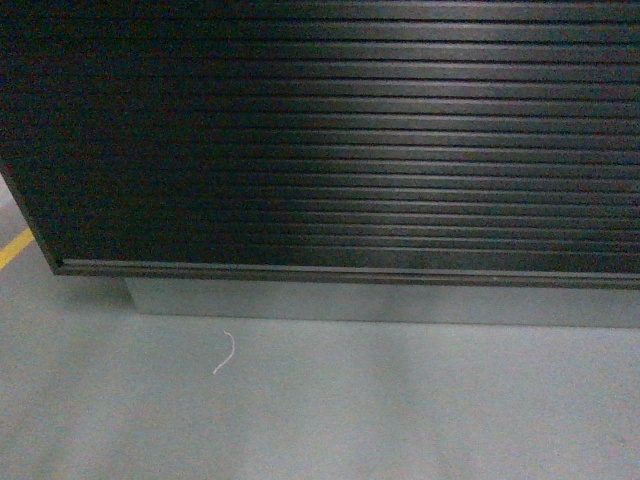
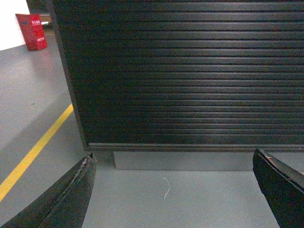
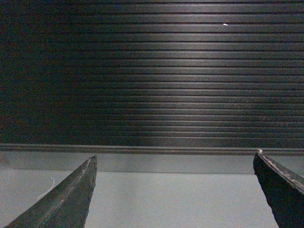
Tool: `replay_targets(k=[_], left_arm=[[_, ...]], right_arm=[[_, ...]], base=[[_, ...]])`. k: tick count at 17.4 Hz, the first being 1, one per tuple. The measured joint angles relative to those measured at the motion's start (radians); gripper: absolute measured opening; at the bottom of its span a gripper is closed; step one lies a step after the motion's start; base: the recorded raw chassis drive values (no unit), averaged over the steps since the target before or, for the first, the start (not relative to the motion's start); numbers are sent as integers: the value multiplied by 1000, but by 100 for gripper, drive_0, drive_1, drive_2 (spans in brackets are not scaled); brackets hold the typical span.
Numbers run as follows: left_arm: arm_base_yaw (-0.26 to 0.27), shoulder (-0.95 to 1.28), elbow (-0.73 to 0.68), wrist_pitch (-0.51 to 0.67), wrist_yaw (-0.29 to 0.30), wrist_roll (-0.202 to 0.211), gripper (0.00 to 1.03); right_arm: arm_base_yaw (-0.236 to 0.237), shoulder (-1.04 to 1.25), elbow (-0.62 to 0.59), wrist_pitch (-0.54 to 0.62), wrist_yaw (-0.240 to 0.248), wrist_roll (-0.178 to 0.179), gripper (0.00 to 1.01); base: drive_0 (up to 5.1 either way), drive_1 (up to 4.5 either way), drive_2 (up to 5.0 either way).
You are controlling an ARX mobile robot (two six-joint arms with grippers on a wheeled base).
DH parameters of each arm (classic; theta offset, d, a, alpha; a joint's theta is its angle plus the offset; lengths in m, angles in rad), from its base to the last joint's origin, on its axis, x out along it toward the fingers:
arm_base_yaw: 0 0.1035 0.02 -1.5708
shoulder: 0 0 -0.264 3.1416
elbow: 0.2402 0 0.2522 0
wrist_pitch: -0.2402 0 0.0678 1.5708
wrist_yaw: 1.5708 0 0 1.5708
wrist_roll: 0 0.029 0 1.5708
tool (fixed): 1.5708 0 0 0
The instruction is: Place dark red mango on scale at checkout
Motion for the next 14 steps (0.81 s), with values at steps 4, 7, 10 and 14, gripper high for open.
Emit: replay_targets(k=[4,7,10,14], left_arm=[[0,0,0,-1,-1,0,98],[0,0,0,-2,0,0,98],[0,0,0,2,0,0,98],[0,0,0,1,-1,0,98]], right_arm=[[0,0,0,-2,0,0,98],[0,0,0,-2,0,0,98],[0,0,0,-2,0,0,98],[0,0,0,3,0,0,98]], base=[[6,439,-428],[6,439,-428],[6,439,-428],[6,382,-370]])
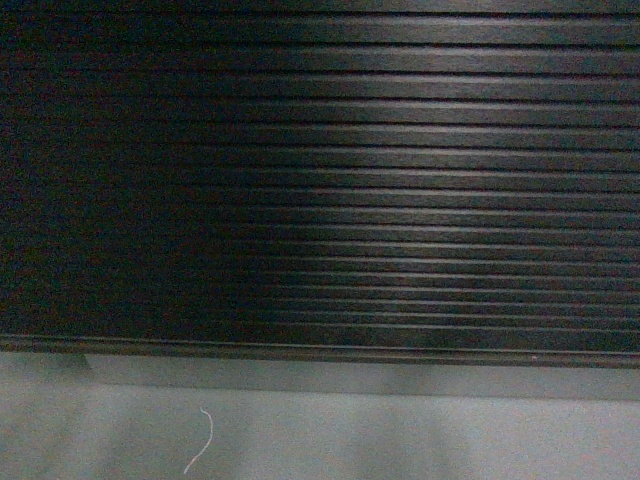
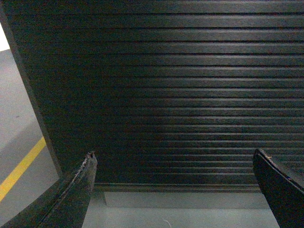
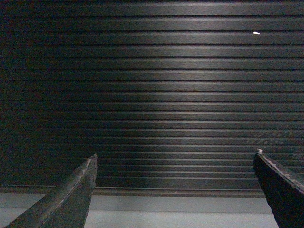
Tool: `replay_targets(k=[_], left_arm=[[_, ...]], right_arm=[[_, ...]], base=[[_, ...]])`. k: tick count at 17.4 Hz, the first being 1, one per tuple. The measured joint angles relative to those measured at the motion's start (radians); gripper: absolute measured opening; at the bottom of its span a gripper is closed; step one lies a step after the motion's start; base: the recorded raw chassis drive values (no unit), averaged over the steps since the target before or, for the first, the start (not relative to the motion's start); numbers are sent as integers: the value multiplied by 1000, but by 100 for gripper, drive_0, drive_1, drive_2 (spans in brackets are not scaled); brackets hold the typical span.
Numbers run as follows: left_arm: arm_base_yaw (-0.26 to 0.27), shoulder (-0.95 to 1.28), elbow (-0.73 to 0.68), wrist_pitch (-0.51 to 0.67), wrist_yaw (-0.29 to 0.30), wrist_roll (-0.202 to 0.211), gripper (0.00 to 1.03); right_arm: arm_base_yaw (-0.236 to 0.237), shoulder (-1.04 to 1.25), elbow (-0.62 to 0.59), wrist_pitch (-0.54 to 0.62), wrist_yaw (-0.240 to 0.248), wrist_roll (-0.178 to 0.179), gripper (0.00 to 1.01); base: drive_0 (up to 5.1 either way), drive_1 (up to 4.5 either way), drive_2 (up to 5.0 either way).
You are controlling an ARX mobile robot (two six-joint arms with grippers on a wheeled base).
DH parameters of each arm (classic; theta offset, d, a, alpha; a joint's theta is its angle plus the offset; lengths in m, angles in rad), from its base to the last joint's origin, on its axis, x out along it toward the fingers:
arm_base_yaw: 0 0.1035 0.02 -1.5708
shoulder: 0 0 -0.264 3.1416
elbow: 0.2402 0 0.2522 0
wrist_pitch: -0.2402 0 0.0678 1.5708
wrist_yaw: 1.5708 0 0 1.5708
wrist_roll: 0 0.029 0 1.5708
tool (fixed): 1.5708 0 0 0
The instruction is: Place dark red mango on scale at checkout
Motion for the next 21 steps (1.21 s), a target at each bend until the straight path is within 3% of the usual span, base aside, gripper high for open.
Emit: replay_targets(k=[8,21], left_arm=[[0,0,0,-2,1,0,98],[0,0,0,-2,0,0,98]], right_arm=[[0,0,0,-5,0,0,98],[0,0,0,-4,0,0,98]], base=[[7,325,-311],[0,0,0]])
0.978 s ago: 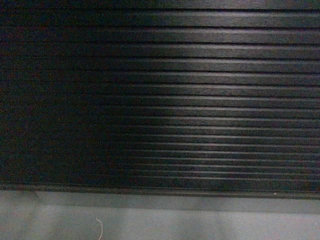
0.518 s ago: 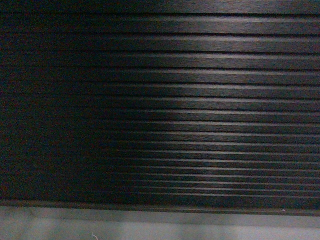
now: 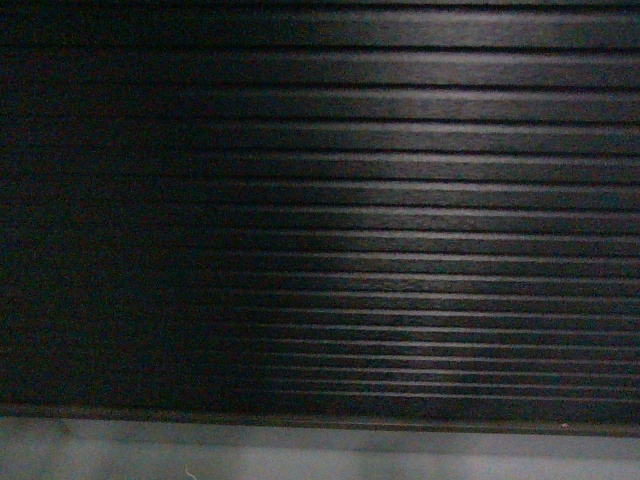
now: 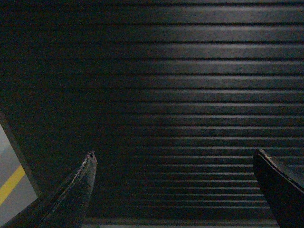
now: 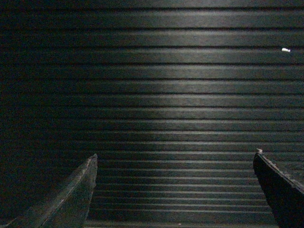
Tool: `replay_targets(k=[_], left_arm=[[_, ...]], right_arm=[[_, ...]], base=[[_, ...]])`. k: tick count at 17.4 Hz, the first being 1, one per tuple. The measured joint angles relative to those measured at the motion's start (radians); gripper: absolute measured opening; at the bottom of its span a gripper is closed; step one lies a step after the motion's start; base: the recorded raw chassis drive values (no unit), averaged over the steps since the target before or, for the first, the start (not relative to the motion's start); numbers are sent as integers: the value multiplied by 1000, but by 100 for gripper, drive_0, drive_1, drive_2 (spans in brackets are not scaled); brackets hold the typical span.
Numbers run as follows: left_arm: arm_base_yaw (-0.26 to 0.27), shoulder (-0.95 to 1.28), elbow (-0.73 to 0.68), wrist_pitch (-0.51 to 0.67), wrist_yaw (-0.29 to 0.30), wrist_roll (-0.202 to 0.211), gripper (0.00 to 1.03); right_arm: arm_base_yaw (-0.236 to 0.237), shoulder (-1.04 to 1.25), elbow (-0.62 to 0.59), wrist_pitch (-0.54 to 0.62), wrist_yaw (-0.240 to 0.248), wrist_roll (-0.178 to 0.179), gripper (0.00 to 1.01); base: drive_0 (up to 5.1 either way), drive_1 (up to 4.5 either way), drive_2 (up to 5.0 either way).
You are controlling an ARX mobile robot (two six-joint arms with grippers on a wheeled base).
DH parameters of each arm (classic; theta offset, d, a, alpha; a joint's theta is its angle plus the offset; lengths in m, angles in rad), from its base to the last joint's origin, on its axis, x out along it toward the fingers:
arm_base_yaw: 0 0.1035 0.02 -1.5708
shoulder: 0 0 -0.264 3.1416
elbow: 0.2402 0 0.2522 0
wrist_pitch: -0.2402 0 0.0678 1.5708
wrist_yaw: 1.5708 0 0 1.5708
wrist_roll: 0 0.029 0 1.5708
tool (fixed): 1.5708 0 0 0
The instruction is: Place dark red mango on scale at checkout
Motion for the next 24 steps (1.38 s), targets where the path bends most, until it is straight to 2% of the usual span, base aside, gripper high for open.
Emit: replay_targets(k=[24], left_arm=[[0,0,0,2,1,1,98]], right_arm=[[0,0,0,2,0,0,98]], base=[[0,0,0]])
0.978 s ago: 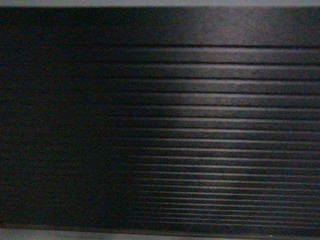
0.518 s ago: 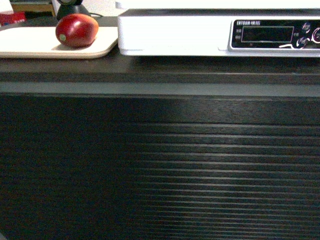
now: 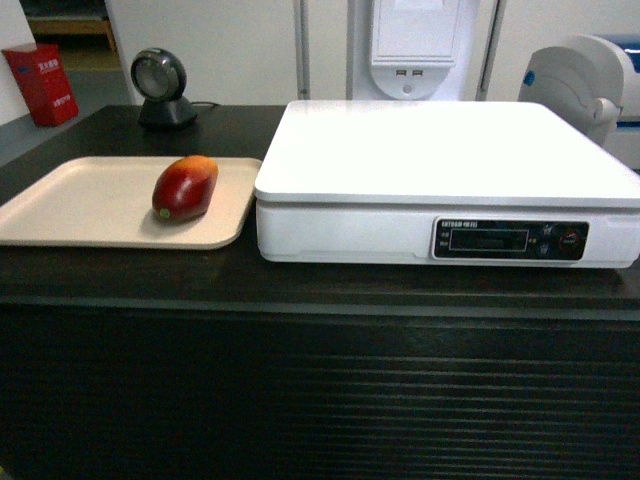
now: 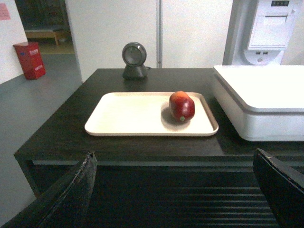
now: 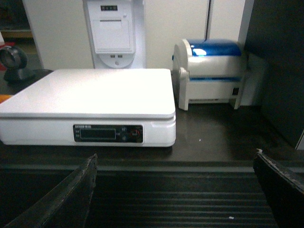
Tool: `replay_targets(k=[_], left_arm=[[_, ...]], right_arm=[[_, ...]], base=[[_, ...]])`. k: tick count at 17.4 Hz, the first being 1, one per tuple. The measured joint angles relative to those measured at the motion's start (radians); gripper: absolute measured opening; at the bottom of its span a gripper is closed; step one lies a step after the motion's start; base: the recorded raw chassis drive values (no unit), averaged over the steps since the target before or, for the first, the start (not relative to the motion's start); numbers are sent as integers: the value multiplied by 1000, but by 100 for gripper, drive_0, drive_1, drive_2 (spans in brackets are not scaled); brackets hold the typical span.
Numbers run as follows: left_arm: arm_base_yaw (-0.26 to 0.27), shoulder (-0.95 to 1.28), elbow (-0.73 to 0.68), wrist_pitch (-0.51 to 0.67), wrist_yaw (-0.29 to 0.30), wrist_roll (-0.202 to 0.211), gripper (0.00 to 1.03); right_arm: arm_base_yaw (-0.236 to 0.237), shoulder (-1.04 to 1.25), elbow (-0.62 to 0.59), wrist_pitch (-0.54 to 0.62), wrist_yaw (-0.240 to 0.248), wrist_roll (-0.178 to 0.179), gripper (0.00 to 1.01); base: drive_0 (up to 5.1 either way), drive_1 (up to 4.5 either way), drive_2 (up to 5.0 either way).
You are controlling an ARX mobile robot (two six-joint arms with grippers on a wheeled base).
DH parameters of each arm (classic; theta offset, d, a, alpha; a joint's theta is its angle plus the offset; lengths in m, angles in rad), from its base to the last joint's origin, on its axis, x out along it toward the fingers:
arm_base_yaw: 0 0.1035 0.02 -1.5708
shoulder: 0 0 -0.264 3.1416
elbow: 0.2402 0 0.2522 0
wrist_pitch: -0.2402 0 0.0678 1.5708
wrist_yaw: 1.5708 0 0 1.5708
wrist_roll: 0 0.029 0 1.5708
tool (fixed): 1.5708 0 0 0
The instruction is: Place dark red mango on scale at checkout
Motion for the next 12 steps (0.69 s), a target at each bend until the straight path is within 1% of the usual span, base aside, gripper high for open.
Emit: replay_targets(k=[12], left_arm=[[0,0,0,0,0,0,98]], right_arm=[[0,0,0,0,1,0,98]], base=[[0,0,0]])
